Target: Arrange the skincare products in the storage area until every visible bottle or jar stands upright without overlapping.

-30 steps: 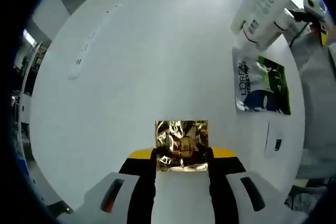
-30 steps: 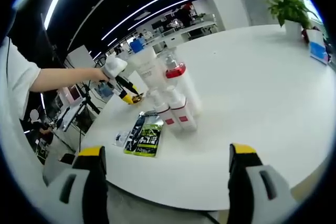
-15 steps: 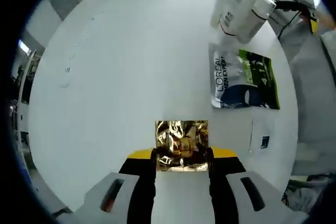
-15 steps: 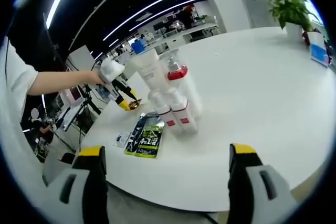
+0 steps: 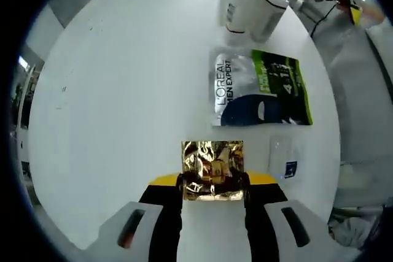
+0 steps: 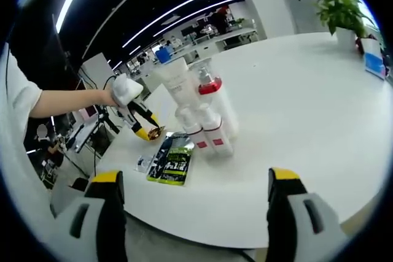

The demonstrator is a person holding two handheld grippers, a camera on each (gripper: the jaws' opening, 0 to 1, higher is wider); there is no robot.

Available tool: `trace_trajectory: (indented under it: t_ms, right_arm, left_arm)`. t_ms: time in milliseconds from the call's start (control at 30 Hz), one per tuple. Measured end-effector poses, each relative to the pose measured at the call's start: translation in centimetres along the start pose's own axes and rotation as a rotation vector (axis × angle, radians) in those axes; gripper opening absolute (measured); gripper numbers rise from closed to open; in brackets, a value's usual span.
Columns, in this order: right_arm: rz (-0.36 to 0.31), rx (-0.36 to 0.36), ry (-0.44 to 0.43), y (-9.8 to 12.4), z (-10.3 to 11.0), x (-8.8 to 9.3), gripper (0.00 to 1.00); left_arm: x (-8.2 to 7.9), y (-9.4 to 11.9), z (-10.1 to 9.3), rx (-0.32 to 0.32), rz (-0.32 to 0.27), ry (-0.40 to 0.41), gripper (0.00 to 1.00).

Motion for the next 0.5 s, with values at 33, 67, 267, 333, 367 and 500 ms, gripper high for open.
trace_trajectory:
  t_ms: [33,67,267,333,367,500]
  right_arm:
    - [0.0,-0.001,0.0,0.0,0.0,0.0,0.98]
    - [0.0,-0.002,0.001,0.0,0.0,0.0,0.98]
    - [0.0,-0.002,0.001,0.0,0.0,0.1,0.98]
    - [-0.001,-0.001,0.002,0.0,0.0,0.1,0.98]
    - [-0.001,-0.002,0.002,0.0,0.0,0.1,0.98]
    - [0.0,-0.001,0.003,0.0,0.0,0.1,0.98]
  left_arm:
    - [0.0,-0.1,-0.2,0.002,0.001,-0.004,0.36]
    - [0.0,-0.1,-0.4,0.005,0.002,-0.006,0.36]
    - [-0.2,-0.5,-1.4,0.019,-0.005,-0.005,0.36]
    - [-0.3,-0.6,-1.7,0.021,-0.008,-0.006,0.36]
    - [-0.3,-0.6,-1.8,0.023,-0.007,-0.009,0.36]
    - [-0.1,-0.8,-1.9,0.02,0.003,-0.021,0.36]
Point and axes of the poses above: the point that each gripper's makers call its tool centre point, and the gripper's own axes: y roughly backward along the fingers, z roughly to its left, x roughly out of its underside, the point moved 6 cm from there along y, roughly backward along the fingers, and after that the axes turned 6 degrees about -x, right-handed, at the moved point
